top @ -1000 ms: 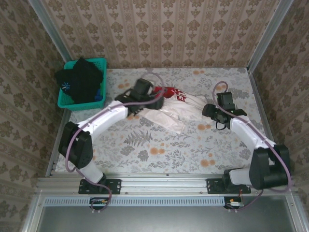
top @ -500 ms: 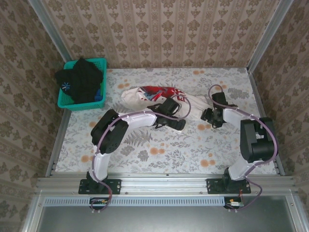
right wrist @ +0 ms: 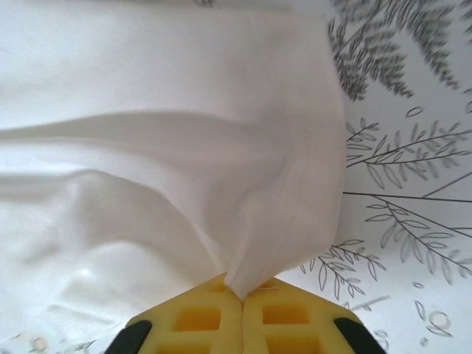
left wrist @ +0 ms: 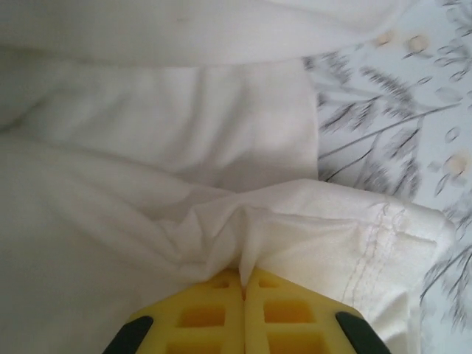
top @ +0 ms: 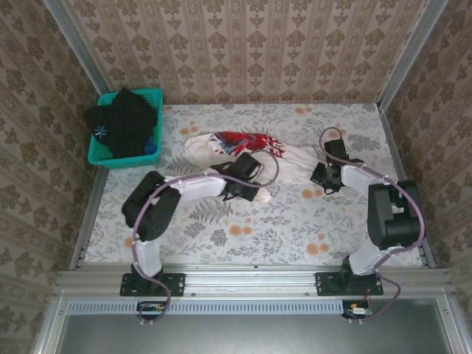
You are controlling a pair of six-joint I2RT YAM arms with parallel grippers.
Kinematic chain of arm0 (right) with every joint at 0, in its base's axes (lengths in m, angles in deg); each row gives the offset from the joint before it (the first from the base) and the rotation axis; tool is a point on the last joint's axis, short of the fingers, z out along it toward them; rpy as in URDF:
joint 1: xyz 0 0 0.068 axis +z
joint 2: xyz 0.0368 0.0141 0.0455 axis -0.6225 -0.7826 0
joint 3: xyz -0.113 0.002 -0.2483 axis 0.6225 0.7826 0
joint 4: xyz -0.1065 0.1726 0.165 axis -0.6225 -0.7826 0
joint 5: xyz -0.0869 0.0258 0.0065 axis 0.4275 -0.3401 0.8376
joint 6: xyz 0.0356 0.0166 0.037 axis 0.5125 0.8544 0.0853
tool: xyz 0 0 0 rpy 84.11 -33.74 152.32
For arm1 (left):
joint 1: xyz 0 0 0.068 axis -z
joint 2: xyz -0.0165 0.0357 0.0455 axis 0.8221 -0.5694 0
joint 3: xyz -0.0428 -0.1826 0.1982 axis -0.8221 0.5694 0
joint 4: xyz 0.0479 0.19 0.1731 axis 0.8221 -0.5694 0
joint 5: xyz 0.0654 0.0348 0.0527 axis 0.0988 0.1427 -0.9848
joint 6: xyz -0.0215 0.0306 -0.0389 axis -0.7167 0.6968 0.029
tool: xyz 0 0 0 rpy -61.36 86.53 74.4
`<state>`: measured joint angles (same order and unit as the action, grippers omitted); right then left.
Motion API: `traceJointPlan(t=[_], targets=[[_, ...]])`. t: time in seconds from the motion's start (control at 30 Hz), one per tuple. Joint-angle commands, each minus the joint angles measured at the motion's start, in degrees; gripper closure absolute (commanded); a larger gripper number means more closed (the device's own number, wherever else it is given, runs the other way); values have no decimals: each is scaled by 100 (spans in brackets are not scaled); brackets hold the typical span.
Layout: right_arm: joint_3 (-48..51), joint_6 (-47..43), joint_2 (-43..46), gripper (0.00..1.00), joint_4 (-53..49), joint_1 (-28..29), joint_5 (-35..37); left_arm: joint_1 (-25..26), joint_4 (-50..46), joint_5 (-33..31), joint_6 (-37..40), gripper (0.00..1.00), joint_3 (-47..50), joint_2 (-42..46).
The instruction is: Fold and stack the t-shirts
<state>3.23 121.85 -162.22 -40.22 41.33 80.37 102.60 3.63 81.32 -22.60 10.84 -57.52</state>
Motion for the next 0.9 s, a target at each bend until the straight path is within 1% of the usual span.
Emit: traceJointPlan(t=[0.0,0.03,0.1,0.17,0.2,0.27,0.33,0.43,0.53,0.57,0.63,0.67,0.7,0.73,0.77,0.8,0.83,0.87], targets=[[41,-89,614,96,-293,56,11,-383,-261,-406,106,90,433,735],[50,-100,775,97,-333,177,20,-415,-342,-539,115,80,520,864],[47,-79,895,96,-415,417,-3,-427,-506,-719,120,73,617,1023],[13,-103,883,94,-548,714,75,-414,-583,-744,22,44,733,1139],[-2,-113,853,93,-661,788,224,-405,-539,-707,-33,41,810,1190],[56,-159,831,96,-826,790,535,-278,-409,-603,-153,32,983,1325],[98,-199,917,96,-1000,750,756,-76,-240,-601,-230,26,1116,1445],[191,-251,1190,96,-1139,741,882,161,-62,-619,-355,10,1177,1547],[259,-277,1482,94,-1169,723,903,297,81,-473,-407,4,1021,1516],[292,-295,1530,94,-1306,719,914,397,152,-460,-367,4,918,1482],[402,-286,1617,95,-1270,696,908,622,275,-485,-226,1,696,1246],[456,-287,1644,95,-1230,685,890,671,149,-487,-178,3,435,992],[480,-289,1649,94,-1228,665,867,696,-66,-567,-213,7,173,711],[502,-267,1650,94,-1230,650,864,699,-320,-564,-187,19,-211,367],[541,-263,1657,94,-1222,633,857,710,-515,-613,-182,26,-497,73],[560,-261,1675,94,-1230,616,830,725,-626,-710,-261,26,-678,-118],[588,-255,1690,95,-1151,592,814,732,-701,-675,-309,24,-825,-295],[612,-252,1710,94,-1050,572,811,744,-752,-632,-419,18,-957,-432]])
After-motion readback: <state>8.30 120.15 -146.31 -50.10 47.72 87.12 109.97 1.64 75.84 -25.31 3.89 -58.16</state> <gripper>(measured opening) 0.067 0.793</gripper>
